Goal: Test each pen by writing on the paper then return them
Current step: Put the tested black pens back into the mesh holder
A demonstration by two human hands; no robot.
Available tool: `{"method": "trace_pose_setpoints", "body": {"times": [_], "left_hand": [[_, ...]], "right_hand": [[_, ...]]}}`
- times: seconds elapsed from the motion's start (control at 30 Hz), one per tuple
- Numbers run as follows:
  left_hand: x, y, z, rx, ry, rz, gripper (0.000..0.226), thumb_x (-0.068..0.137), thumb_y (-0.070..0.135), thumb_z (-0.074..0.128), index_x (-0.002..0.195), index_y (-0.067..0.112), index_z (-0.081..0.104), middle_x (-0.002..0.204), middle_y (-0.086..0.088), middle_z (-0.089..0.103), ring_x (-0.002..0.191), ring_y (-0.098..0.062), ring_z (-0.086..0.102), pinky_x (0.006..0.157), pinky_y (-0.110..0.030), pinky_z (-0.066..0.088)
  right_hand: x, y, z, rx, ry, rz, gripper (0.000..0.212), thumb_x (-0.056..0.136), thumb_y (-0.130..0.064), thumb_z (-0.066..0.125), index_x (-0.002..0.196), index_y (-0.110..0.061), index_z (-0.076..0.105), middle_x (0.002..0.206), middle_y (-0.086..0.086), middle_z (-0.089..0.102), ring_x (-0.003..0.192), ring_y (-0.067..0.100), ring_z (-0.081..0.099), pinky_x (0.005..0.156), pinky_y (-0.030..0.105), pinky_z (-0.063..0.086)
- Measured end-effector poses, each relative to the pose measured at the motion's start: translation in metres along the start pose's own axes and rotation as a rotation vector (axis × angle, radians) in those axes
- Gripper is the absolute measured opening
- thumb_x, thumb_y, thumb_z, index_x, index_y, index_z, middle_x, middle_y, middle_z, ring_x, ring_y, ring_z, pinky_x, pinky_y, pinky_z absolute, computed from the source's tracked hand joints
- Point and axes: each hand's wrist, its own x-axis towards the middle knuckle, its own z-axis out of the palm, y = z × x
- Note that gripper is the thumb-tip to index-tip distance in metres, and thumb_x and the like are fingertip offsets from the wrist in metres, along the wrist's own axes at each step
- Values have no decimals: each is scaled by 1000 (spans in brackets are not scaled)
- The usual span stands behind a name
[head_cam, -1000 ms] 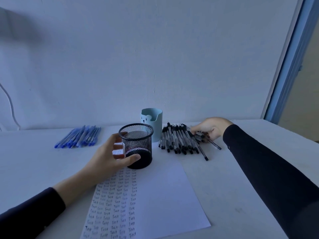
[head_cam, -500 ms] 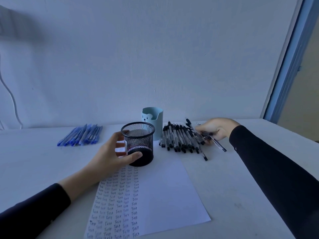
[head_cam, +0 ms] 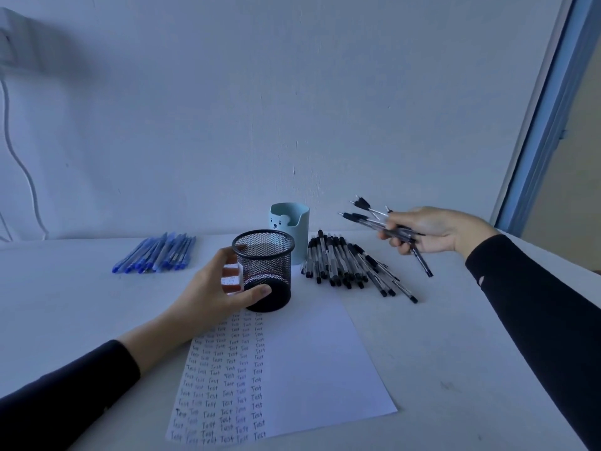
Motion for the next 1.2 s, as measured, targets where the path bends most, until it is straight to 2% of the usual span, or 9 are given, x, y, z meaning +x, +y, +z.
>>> {"method": "trace_pose_setpoints", "body": {"times": [0.23,0.37,0.53,0.63,0.7,0.8,0.93,1.03,1.2], "left_hand": [[-2,6,1,-7,-2,-7,68,61,50,78,119,31,47,113,14,59,99,3,60,73,-14,53],[-1,4,1,-30,-13,3,68,62,48,79,120,31,47,116,12,59,98,10,58,75,-16,53],[1,-1,1,-47,-10,1,69,63,46,81,121,28,48,117,9,60,99,6,60,77,-19,55],[1,-1,1,-73,-12,-3,69,62,46,82,121,30,49,118,6,60,100,1,61,76,-20,55],[1,-1,1,-77,-17,-3,71,60,49,81,120,30,48,119,5,60,99,2,61,75,-19,54],[1,-2,1,-65,-18,-4,72,60,51,81,120,29,49,118,5,60,97,6,60,75,-18,54],[2,-2,2,-70,-10,-3,65,68,38,84,121,28,48,117,6,60,95,9,59,73,-15,52],[2,-2,3,-80,-7,6,64,71,32,84,123,26,47,117,5,60,95,9,59,71,-14,51],[1,-1,2,-41,-13,6,67,70,40,82,125,27,47,119,9,58,100,9,56,72,-12,50]], "right_hand": [[-20,-54,69,-492,-332,-139,13,99,-5,47,92,-2,57,91,9,70,61,11,49,50,20,39],[-14,-79,109,-947,-328,-199,15,93,-10,55,97,-1,66,98,11,73,62,11,52,54,23,38],[-10,-112,148,-1299,-273,-178,22,84,-19,70,102,-8,74,75,2,68,71,15,58,58,23,45],[-5,-122,168,-1427,-267,-125,42,78,-33,80,115,-17,69,71,-10,70,76,11,65,65,25,51],[-4,-124,176,-1483,-280,-119,58,76,-51,77,125,-24,63,87,-9,69,79,12,63,70,27,50],[4,-122,180,-1478,-270,-80,63,87,-60,59,133,-18,52,115,0,62,96,21,56,79,32,44],[10,-110,182,-1461,-183,-71,43,103,-35,43,132,-4,47,100,7,56,72,18,51,60,23,42],[4,-104,178,-1389,-187,-205,34,103,-37,46,129,-16,49,108,1,56,70,12,55,60,22,45],[-4,-103,154,-946,-104,-401,25,106,-34,36,119,-27,56,86,2,70,75,14,60,66,29,40]]}}
